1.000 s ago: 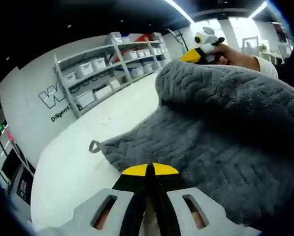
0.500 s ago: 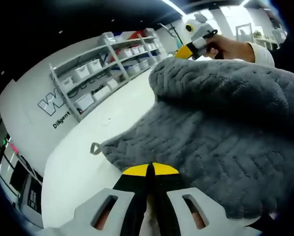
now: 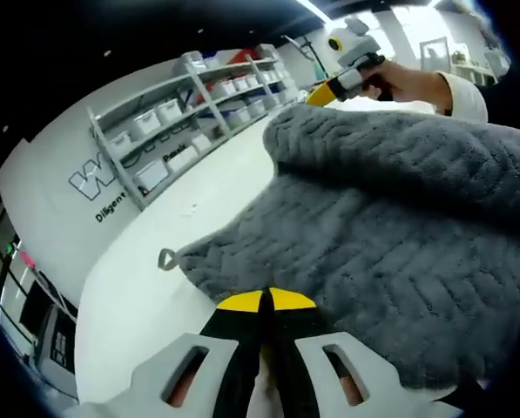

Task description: Open the folded towel by lifting each exposed corner and separating the folded layers until the towel lies flat within the target outline without major curled edges

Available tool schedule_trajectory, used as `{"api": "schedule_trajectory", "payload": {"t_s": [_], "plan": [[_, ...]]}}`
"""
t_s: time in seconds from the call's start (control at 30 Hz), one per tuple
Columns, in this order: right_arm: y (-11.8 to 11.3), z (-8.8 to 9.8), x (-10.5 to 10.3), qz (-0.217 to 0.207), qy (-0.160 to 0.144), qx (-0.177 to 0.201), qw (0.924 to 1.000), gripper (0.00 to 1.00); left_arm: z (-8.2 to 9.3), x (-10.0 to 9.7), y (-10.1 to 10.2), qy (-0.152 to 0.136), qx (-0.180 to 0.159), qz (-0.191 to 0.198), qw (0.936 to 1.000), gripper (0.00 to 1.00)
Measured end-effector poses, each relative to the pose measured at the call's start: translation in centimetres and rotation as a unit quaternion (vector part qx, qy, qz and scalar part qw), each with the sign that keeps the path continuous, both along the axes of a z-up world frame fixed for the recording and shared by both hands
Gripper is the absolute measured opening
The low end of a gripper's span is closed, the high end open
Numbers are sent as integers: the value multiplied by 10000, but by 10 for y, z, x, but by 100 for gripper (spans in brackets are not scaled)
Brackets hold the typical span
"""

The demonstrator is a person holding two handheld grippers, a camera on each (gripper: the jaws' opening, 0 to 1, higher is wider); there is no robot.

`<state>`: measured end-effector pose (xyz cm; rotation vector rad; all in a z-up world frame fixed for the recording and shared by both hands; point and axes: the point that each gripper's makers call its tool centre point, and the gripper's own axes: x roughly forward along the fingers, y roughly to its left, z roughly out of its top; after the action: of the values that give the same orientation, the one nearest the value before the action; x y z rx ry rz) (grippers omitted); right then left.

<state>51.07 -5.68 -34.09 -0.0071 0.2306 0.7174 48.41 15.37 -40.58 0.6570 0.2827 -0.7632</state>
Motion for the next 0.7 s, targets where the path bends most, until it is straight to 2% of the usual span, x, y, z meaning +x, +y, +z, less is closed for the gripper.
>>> {"api": "schedule_trajectory", "payload": {"t_s": [0.13, 0.37, 0.7], "plan": [[0, -7, 2, -15, -60, -261, 9996, 0, 0, -2, 1, 60, -18, 54, 10000, 0], [-8, -11, 11, -31, -72, -435, 9990, 0, 0, -2, 0, -8, 25, 5, 10000, 0], [-26, -18, 26, -141, -23, -566, 9983, 0, 0, -2, 0, 38, -76, 41, 10000, 0]]}}
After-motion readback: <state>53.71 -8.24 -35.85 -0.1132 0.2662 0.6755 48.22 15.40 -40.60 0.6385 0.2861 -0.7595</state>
